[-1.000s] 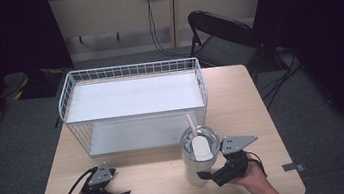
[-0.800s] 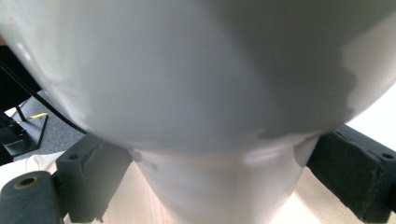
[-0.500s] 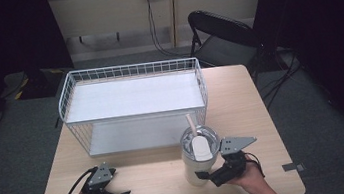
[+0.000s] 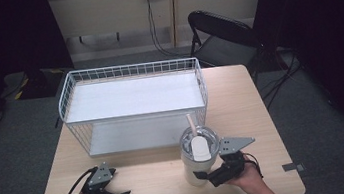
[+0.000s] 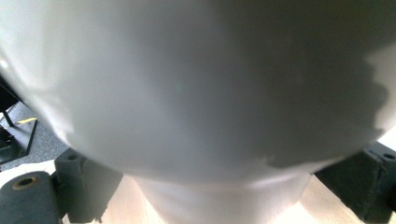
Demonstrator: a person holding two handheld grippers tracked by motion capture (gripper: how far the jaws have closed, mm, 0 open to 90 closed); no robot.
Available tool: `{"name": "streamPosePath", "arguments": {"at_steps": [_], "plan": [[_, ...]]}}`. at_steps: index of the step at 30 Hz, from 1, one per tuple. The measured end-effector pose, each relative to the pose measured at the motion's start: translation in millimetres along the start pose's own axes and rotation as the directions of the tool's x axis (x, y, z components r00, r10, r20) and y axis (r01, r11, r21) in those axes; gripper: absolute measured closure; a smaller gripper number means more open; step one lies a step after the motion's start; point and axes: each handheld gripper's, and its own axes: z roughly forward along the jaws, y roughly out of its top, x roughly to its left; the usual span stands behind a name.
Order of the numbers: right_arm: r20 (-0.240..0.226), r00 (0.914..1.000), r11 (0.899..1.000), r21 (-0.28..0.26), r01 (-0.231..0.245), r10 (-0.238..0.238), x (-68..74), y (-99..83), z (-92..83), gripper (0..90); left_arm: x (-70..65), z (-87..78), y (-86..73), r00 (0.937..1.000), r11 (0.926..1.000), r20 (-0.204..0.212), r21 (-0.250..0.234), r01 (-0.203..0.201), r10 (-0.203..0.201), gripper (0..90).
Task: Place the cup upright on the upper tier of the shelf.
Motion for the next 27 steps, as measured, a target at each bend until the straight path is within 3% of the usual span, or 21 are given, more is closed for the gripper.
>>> {"name": "streamPosePath", "arguments": {"at_steps": [5, 8, 17, 21, 25, 27], "plan": [[-0.007, 1.0, 1.0, -0.004, -0.005, 0.005, -1.0, -1.1, 1.1, 7.5, 0.0, 0.0, 0.0, 1.0, 1.0, 0.0, 0.0, 0.0, 0.0, 4.3], [-0.03, 0.9988, 0.999, 0.002, -0.04, 0.04, -4.0, -1.8, 4.8, 6.2, 0.4, -0.3, 0.1, 1.0, 1.0, 0.0, 0.004, -0.006, 0.006, 4.3], [-0.04, 0.9977, 0.998, -0.016, -0.054, 0.054, -3.7, -3.4, 7.3, 5.6, 0.0, 0.0, 0.0, 1.0, 1.0, -0.001, 0.0, 0.0, 0.0, 4.3], [-0.023, 0.9992, 0.999, -0.039, -0.034, 0.033, -0.7, -4.8, 6.9, 6.7, 0.3, -0.3, 0.1, 1.0, 1.0, -0.001, 0.005, -0.004, 0.004, 4.3], [0.031, 0.9989, 0.997, -0.073, 0.038, -0.036, 5.8, -5.1, 3.9, 9.3, 0.0, -0.1, 0.0, 1.0, 1.0, 0.0, 0.001, -0.001, 0.001, 4.3], [0.04, 0.9985, 0.996, -0.079, 0.041, -0.038, 6.7, -5.5, 3.3, 9.5, -0.1, -0.1, 0.0, 1.0, 1.0, -0.001, 0.001, 0.001, -0.001, 4.3]]}}
